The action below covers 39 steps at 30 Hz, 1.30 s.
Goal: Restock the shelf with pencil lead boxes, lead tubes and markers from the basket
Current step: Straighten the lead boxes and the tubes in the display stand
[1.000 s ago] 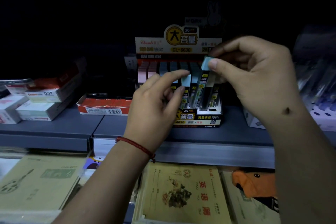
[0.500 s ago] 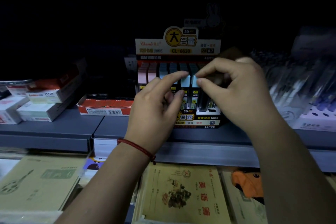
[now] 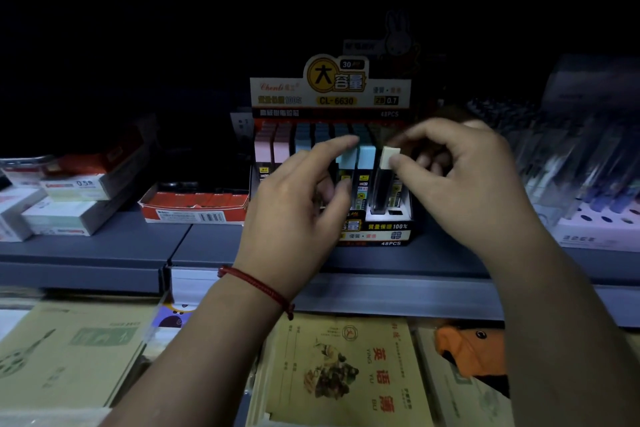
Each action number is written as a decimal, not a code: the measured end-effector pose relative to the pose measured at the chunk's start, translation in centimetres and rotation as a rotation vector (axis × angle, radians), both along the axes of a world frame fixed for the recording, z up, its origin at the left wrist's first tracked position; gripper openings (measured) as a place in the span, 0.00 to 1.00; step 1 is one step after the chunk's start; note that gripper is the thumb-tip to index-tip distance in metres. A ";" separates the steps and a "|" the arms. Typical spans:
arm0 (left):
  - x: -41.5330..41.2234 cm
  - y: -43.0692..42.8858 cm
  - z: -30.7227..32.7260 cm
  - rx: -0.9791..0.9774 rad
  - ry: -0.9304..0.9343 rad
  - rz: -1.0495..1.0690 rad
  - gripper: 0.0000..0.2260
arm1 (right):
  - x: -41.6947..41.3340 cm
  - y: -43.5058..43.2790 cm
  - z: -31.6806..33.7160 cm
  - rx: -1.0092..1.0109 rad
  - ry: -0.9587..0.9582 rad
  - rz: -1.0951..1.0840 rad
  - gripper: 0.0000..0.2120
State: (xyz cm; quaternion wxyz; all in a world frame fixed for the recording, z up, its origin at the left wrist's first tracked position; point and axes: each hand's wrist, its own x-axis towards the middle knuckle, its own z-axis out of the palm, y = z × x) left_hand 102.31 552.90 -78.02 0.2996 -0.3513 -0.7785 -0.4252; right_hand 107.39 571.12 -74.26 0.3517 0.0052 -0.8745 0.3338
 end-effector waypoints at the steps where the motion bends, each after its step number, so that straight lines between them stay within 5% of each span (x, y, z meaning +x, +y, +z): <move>1: 0.1 0.1 0.0 -0.019 0.004 -0.005 0.19 | 0.0 0.1 0.0 0.015 -0.024 -0.005 0.05; 5: 0.3 0.5 0.0 -0.075 0.002 -0.009 0.21 | -0.3 0.0 0.3 -0.027 -0.056 0.039 0.03; 15: 0.3 0.8 0.0 -0.048 -0.036 -0.020 0.21 | -0.1 -0.3 2.4 -0.586 0.194 0.241 0.08; 24: 0.2 0.9 -0.2 -0.040 -0.034 -0.018 0.21 | -0.1 -0.2 1.6 -0.392 0.107 0.123 0.18; 29: 0.3 0.7 -0.2 -0.047 -0.035 -0.027 0.21 | 0.7 0.1 2.0 -0.295 0.026 0.099 0.12; 39: 0.2 0.7 -0.4 -0.057 -0.032 -0.024 0.22 | 1.2 0.1 2.1 -0.235 -0.046 0.184 0.16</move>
